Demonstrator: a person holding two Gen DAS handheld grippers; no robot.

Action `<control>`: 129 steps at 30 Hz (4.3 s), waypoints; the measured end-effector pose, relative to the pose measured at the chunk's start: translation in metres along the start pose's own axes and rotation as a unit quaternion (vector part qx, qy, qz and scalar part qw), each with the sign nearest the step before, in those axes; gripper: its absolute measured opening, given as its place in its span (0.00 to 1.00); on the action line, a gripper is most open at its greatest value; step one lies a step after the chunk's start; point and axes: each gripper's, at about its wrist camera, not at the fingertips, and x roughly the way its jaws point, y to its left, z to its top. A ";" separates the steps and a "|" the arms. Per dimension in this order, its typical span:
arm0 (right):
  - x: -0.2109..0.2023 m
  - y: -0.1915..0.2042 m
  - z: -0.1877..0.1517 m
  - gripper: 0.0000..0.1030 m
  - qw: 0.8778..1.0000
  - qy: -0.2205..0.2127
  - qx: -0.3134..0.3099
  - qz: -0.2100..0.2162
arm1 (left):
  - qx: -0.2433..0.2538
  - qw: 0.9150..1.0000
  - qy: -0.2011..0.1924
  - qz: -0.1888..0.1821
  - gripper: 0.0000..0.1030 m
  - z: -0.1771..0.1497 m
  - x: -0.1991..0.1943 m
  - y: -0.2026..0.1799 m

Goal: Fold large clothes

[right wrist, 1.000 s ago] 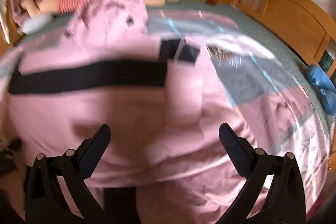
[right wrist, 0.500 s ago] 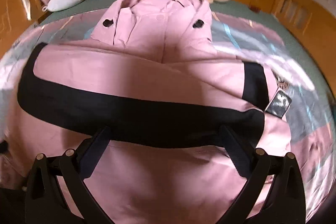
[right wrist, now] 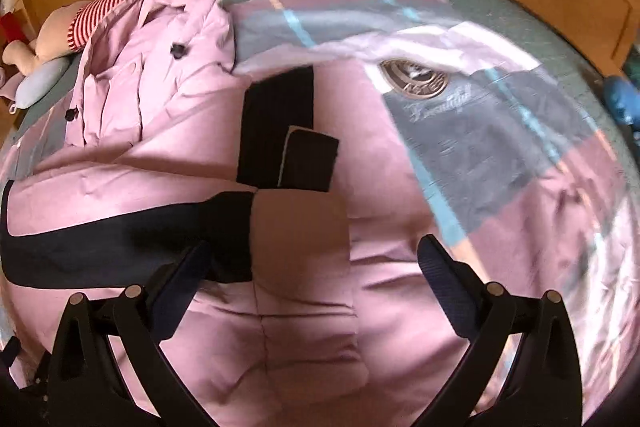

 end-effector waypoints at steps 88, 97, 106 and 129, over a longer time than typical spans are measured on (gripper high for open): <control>-0.179 0.036 -0.138 0.85 0.973 0.009 -0.171 0.157 | -0.017 0.996 0.048 -0.072 0.98 -0.019 -0.051 -0.022; -0.211 0.011 -0.069 0.73 0.961 -0.137 -0.150 0.190 | -0.019 0.996 0.050 -0.068 0.98 -0.018 -0.044 -0.022; -0.069 0.028 -0.082 0.74 0.981 -0.005 -0.132 0.141 | -0.035 0.994 0.066 -0.077 0.98 -0.025 -0.021 -0.024; -0.073 0.048 -0.094 0.91 0.982 -0.023 -0.169 0.080 | 0.004 1.000 -0.001 0.012 0.98 -0.028 -0.049 -0.048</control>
